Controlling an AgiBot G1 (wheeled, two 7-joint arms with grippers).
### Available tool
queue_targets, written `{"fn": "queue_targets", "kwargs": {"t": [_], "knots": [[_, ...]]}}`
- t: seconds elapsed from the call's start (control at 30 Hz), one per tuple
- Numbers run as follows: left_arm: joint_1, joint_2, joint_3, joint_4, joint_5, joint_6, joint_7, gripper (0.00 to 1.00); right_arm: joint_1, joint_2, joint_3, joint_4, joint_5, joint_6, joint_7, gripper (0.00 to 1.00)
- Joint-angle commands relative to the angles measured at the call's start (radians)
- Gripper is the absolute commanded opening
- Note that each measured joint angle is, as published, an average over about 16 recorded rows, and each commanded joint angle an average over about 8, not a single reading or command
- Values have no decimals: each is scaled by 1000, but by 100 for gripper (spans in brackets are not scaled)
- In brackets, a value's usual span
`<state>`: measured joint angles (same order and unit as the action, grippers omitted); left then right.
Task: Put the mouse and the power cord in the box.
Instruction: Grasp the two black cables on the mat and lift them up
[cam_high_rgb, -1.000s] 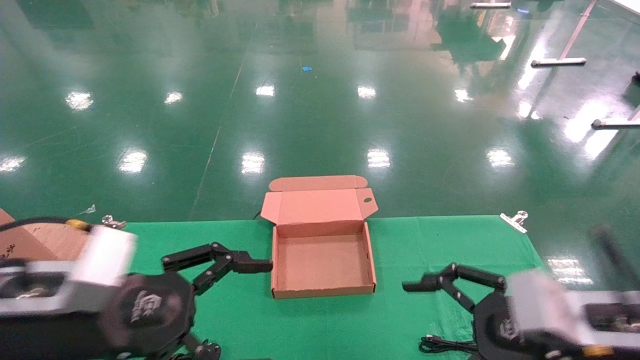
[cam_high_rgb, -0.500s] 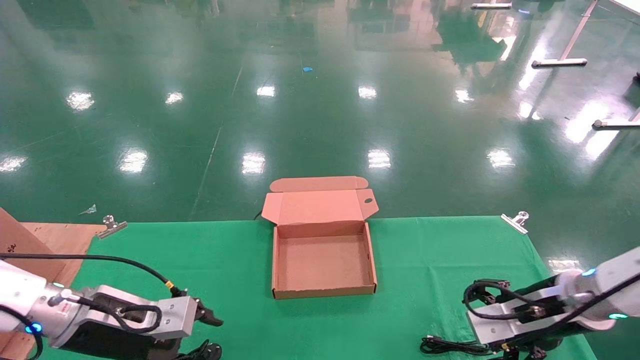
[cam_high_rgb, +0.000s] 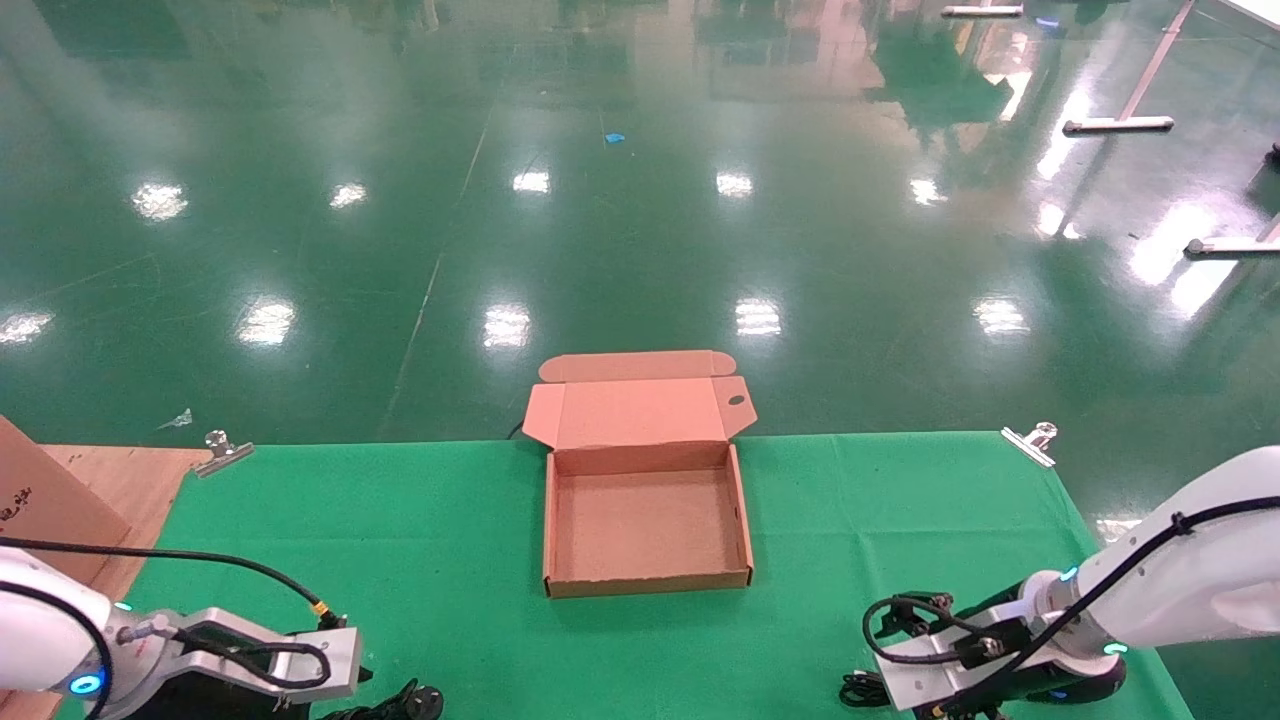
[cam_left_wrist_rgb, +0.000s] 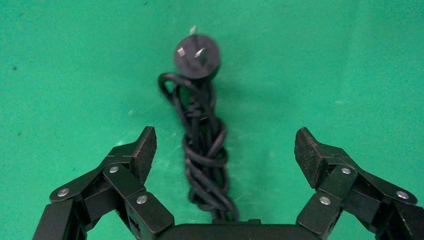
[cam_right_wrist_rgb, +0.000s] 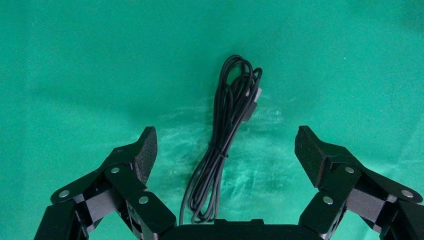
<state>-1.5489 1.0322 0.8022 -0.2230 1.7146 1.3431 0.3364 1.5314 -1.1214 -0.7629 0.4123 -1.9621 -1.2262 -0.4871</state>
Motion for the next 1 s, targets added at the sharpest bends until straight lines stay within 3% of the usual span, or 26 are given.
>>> {"fn": "queue_targets", "kwargs": {"t": [0.03,0.17,0.23,0.43,0.5,1.0], "knots": [[-3,13,2,37,7,-28,18,100,6,-21,-1,-53,2,14,-33,100],[1,28,-1,85,3,-57,49,100,22,-44,1,-125,5,39,-78,100],[3,34,-2,104,2,-68,63,82,29,-54,1,-155,5,53,-96,75],[2,47,-2,147,2,-102,93,7,46,-74,-1,-235,0,83,-141,1],[-2,50,-3,158,2,-115,97,0,51,-79,-1,-256,-1,88,-153,0],[-22,57,-10,199,-7,-165,125,0,80,-105,5,-354,9,98,-213,0]]}}
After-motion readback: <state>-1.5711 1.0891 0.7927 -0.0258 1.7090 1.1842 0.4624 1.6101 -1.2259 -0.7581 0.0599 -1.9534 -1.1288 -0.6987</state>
